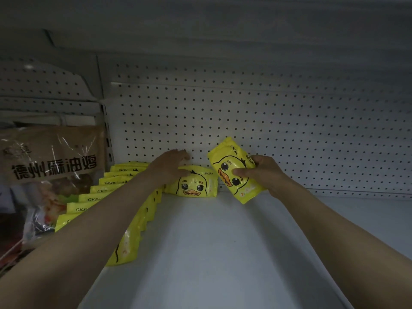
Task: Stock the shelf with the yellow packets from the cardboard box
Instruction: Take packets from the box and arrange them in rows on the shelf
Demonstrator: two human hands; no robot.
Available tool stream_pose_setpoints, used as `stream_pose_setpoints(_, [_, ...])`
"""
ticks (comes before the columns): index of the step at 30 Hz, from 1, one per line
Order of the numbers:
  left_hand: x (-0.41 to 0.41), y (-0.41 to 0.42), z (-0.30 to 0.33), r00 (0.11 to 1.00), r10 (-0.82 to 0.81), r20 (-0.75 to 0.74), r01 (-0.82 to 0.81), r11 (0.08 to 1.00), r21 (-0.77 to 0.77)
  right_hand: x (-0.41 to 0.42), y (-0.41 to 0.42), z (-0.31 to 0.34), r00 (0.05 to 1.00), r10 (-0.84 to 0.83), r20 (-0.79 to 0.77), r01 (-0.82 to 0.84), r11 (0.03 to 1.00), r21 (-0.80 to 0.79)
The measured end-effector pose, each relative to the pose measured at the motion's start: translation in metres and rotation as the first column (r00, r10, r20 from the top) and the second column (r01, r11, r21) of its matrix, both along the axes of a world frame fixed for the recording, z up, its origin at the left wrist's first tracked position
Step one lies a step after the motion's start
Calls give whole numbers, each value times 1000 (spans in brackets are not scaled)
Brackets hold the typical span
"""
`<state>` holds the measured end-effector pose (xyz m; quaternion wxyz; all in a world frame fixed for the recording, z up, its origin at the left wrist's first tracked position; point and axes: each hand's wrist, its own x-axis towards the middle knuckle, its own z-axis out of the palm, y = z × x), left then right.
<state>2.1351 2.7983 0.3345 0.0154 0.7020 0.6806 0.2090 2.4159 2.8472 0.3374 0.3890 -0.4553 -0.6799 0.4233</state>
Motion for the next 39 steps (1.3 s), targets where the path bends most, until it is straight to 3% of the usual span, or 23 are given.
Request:
stream_pose_setpoints(4, [-14, -32, 7, 995, 96, -21, -98, 989, -114, -27, 9, -7, 973, 44, 228, -62, 996, 71])
stream_pose_setpoints(8, [-19, -56, -1, 991, 118, -54, -126, 979, -160, -62, 10, -15, 836, 90, 541, -218, 960, 178])
stream_pose_setpoints(11, [-23, -63, -10, 984, 147, -104, -167, 962, -215, -84, 10, -22, 759, 72, 647, -289, 928, 235])
stream_pose_setpoints(17, [-25, -69, -18, 979, 124, -161, -151, 974, -170, -114, 10, -27, 698, 19, 716, -340, 888, 309])
stream_pose_setpoints(28, [-25, -68, -23, 970, 133, -205, -161, 979, -122, -132, 1, -26, 589, -245, 770, -299, 819, 489])
stream_pose_setpoints(34, [-22, -67, -23, 960, 158, -232, -189, 975, -119, -142, -8, -27, 477, -386, 790, -292, 778, 556])
stream_pose_setpoints(39, [-19, -70, -18, 968, 172, -185, -203, 965, -165, -132, -24, -18, 487, -376, 789, -267, 796, 544])
